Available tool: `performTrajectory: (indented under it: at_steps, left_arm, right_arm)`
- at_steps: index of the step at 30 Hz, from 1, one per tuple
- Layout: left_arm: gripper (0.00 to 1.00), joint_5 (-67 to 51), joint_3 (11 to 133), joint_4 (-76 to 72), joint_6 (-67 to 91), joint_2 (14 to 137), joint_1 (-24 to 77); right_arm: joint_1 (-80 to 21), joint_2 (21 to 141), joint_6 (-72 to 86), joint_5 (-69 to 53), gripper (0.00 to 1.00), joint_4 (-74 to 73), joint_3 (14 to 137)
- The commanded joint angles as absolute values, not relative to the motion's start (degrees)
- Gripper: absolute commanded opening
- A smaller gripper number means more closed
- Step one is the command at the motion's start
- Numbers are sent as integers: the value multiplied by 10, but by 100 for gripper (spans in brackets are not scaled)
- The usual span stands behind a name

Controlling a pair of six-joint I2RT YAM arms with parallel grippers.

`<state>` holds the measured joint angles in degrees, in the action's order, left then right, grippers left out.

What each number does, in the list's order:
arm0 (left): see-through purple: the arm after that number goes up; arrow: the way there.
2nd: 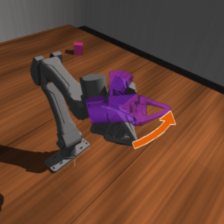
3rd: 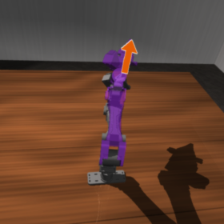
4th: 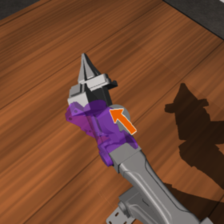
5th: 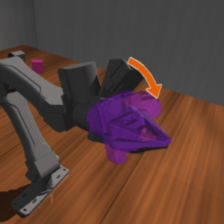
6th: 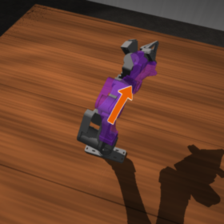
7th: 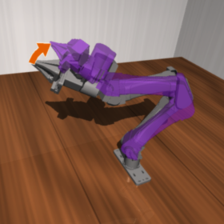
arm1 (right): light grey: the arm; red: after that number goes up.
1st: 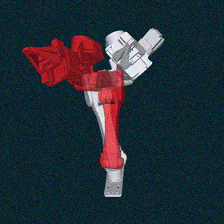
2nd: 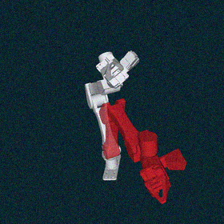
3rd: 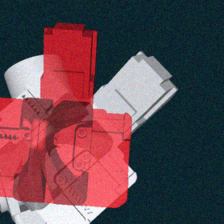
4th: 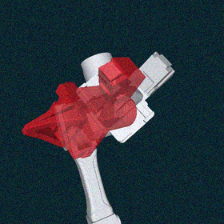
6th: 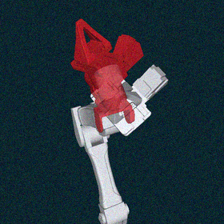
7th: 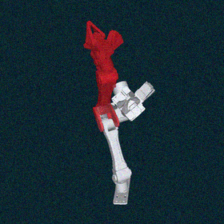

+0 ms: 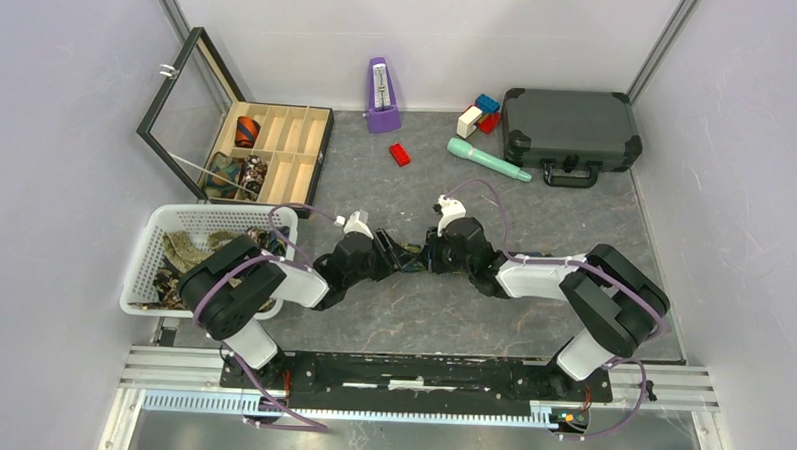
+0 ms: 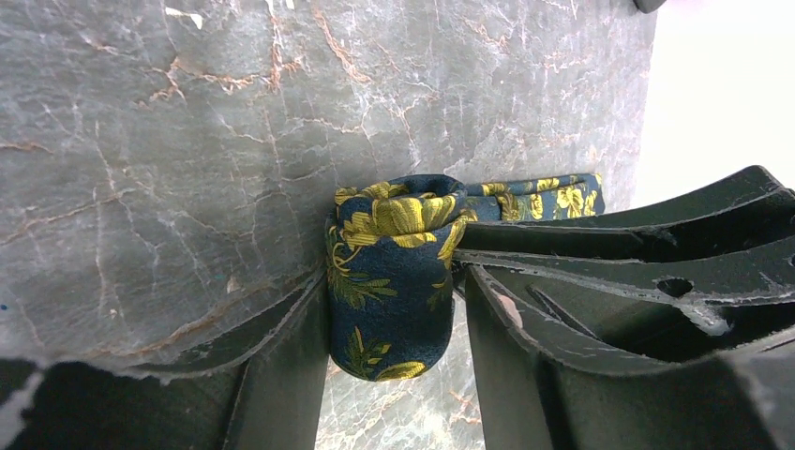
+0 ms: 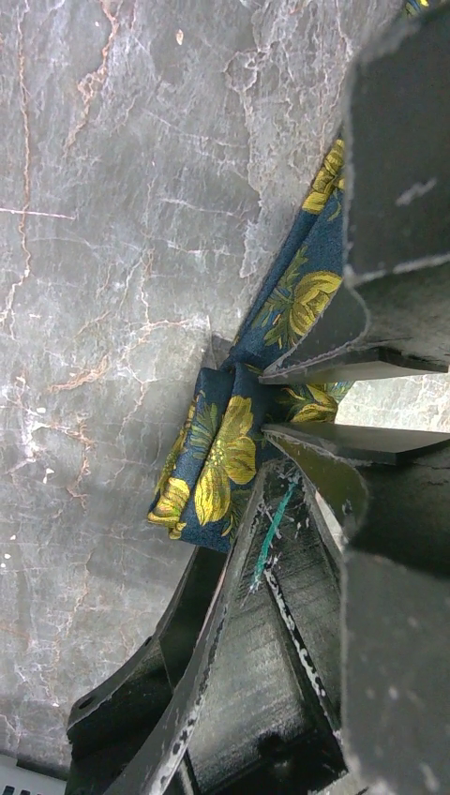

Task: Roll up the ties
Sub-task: Roll the tie at the center of the board.

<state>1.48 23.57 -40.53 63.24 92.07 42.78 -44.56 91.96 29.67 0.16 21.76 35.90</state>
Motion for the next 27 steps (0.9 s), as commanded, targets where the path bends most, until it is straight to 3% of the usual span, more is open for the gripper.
performTrajectory:
  at_steps: [1, 12, 16, 22, 27]
  left_arm:
    - [58, 11, 261, -373, 582, 940, 428]
    - [31, 16, 293, -314, 553, 931, 426]
    - [28, 42, 303, -234, 528, 894, 427]
    - [26, 77, 319, -115, 491, 845, 427]
    - [25, 121, 328, -22, 471, 798, 429]
  right_arm:
    - [-448, 951, 278, -15, 26, 151, 364]
    - [-447, 956, 273, -40, 27, 147, 383]
    - [-447, 941, 269, -50, 30, 134, 391]
    - [-447, 895, 256, -55, 48, 105, 411]
    - [-447, 856, 257, -63, 53, 95, 415]
